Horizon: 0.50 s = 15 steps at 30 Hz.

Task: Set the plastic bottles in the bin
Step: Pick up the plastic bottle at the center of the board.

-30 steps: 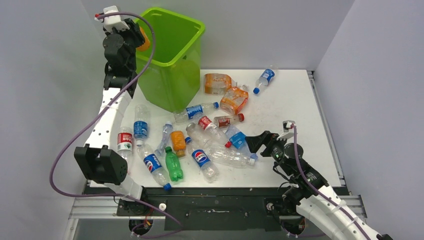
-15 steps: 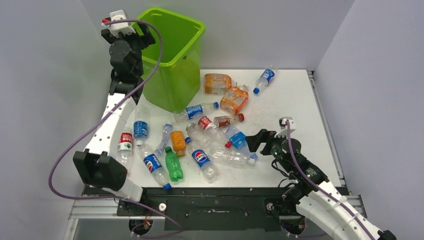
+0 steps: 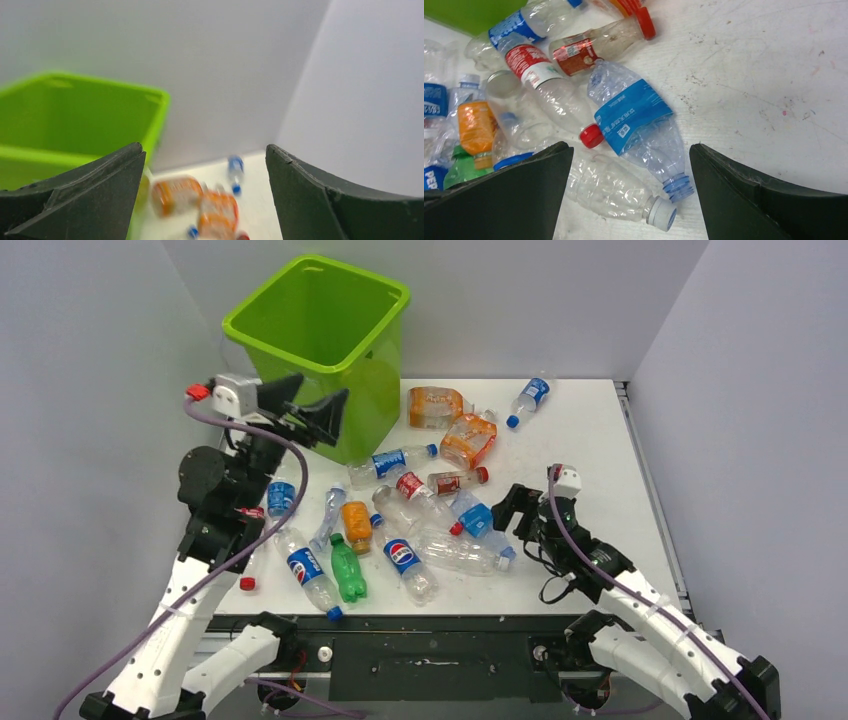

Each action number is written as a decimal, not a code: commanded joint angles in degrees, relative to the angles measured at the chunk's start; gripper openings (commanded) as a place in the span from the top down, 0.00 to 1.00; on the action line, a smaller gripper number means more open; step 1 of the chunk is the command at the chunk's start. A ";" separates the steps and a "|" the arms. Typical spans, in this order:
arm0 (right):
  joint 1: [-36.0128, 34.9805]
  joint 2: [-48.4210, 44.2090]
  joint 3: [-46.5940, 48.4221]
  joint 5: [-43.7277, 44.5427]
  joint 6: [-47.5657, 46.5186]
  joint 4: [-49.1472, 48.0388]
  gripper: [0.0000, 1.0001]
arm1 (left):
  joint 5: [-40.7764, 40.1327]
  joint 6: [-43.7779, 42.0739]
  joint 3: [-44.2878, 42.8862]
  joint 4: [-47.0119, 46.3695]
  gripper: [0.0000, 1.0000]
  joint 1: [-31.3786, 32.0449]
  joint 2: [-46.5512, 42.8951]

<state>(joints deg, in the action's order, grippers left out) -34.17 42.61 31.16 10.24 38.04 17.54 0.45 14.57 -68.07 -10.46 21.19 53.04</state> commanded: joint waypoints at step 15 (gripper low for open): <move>21.18 41.84 17.33 1.65 15.08 -33.30 0.06 | 7.84 12.73 37.44 -0.53 0.11 2.58 -19.08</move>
<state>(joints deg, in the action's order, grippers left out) -15.59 77.14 42.37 10.70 51.77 -5.87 9.23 23.46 -31.22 -4.10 23.33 36.60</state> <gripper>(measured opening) 0.929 0.893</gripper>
